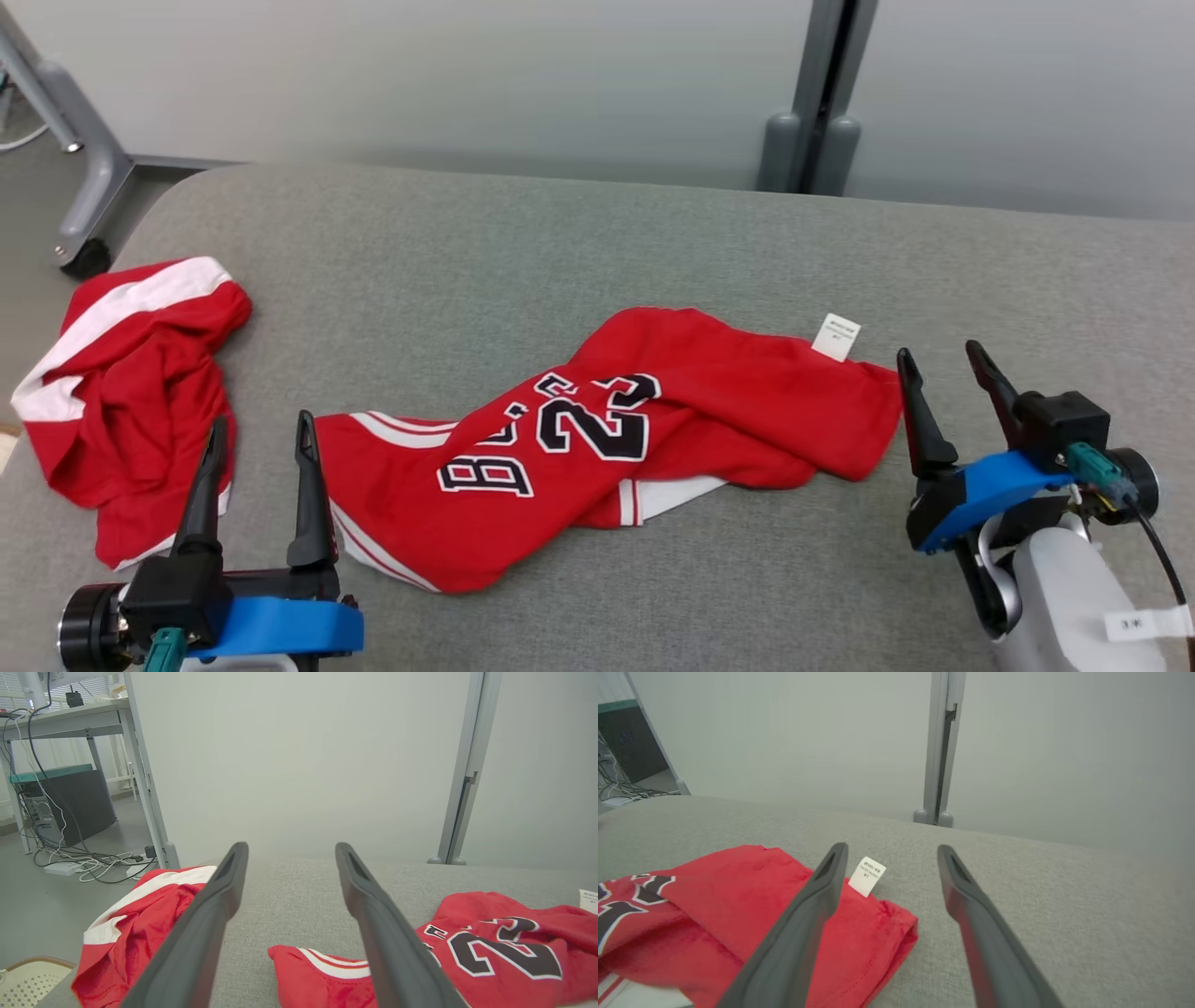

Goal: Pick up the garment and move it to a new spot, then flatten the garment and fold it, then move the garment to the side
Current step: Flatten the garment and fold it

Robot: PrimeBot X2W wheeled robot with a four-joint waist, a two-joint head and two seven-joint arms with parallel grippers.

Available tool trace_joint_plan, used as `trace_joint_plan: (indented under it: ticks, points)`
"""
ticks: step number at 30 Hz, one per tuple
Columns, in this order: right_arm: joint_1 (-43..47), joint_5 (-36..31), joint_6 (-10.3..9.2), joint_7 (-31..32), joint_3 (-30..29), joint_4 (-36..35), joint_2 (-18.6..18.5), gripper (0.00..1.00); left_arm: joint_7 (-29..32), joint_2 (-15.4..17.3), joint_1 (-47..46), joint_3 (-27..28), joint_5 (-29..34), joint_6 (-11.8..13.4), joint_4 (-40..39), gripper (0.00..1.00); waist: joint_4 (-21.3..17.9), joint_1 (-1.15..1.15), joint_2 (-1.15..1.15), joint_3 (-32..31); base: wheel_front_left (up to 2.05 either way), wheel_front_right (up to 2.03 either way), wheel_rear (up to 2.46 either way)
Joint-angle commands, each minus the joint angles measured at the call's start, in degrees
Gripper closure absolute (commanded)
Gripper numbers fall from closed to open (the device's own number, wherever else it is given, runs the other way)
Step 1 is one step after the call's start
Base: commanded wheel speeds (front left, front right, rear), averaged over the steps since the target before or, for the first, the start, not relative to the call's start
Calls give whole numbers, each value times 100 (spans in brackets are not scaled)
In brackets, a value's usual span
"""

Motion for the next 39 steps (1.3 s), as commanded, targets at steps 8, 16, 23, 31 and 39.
trace_joint_plan:
  ticks: [8,16,23,31,39]
  points:
    - [-722,-229,1,2,-122,1579,-404,0,-14,-65,-236,-80,-25,-20,17,0,442,0,0,341,0,0,0]
    - [-1240,-270,1,-14,-131,2709,-517,19,-15,-84,-415,-128,-37,-67,72,0,642,0,0,550,0,0,0]
    - [-1277,-85,1,-21,54,2548,-428,100,-15,-89,-325,-152,-96,-2,143,0,541,0,0,431,0,0,0]
    - [-759,334,1,-18,621,1181,-203,100,-15,-86,-92,37,-50,-28,170,0,33,0,0,-33,0,0,0]
    - [-400,749,1,-19,1558,-374,-179,100,-15,-85,118,134,0,-42,118,0,-451,0,0,-351,0,0,0]
